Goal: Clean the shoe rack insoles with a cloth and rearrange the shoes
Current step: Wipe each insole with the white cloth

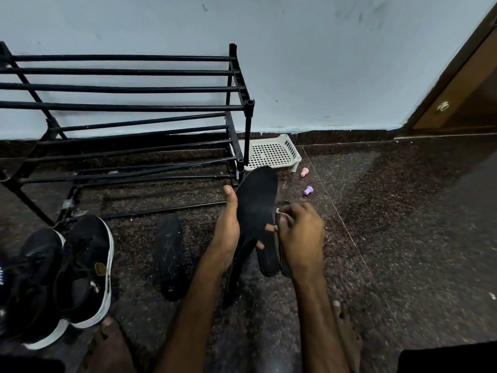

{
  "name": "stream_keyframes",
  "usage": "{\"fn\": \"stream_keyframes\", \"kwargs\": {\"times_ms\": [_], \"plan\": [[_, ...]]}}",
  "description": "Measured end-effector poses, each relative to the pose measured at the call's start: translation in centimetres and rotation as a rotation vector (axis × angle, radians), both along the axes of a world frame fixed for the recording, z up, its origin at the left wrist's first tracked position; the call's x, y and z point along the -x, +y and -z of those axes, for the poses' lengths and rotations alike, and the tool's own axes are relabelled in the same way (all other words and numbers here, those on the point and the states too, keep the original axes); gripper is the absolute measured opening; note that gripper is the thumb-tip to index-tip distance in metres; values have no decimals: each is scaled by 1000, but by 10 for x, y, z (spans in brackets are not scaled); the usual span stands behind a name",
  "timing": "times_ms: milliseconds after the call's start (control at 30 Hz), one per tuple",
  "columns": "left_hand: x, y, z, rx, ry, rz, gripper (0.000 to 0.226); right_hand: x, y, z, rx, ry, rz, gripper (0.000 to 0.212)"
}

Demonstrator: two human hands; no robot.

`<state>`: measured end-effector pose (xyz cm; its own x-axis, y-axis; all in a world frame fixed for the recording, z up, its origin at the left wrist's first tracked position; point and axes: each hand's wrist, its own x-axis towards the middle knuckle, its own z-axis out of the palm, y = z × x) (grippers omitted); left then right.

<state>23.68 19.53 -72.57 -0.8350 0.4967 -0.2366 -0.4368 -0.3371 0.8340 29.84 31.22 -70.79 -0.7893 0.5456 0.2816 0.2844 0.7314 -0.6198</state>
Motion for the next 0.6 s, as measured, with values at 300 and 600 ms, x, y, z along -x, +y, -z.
{"fn": "stream_keyframes", "kwargs": {"times_ms": [300,600], "plan": [[-1,-1,6,-12,-169,-108,88,11,-16,-10,9,59,-328,12],[-9,13,10,-118,-263,-5,111,10,-34,-11,145,-84,-267,10]]}}
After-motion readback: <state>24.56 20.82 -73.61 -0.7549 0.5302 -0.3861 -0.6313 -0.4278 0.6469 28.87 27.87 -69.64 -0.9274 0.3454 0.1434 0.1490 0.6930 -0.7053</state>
